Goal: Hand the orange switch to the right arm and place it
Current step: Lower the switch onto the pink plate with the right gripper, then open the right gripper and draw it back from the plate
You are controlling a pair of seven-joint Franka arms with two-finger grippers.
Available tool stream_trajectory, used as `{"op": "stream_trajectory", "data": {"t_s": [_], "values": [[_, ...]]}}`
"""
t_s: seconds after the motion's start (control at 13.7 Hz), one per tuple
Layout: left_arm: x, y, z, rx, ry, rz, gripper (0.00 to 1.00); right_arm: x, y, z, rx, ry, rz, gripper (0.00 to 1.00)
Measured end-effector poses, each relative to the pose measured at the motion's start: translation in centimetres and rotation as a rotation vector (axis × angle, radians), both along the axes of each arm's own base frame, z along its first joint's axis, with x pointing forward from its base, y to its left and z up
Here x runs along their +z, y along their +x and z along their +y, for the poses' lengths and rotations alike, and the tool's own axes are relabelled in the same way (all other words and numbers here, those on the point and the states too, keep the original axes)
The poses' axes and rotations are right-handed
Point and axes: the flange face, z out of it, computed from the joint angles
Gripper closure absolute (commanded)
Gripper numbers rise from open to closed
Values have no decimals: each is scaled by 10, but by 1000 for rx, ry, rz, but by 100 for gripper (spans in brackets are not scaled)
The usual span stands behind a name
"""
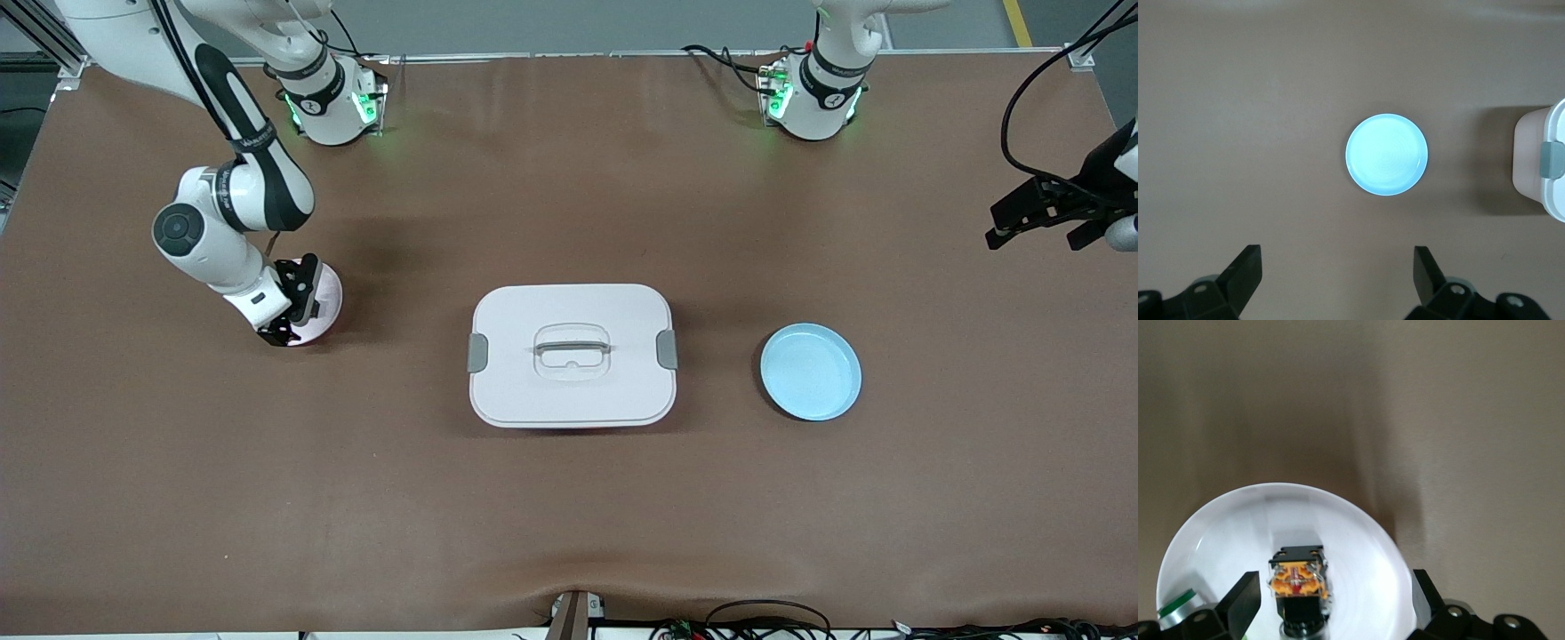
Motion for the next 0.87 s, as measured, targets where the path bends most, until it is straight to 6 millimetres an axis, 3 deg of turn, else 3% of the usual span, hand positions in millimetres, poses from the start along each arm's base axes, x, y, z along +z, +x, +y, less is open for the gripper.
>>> {"op": "stream_trajectory", "data": {"t_s": [0.15, 0.51, 0.87], "values": [[0, 2, 0, 0, 0, 5, 0, 25, 19, -2, -34, -1, 60, 0], [0, 2, 0, 0, 0, 7, 0, 139, 76, -12, -249, -23, 139, 0], [-1, 3, 0, 0, 0, 10, 0, 203, 99, -20, -482, -43, 106, 0]]}}
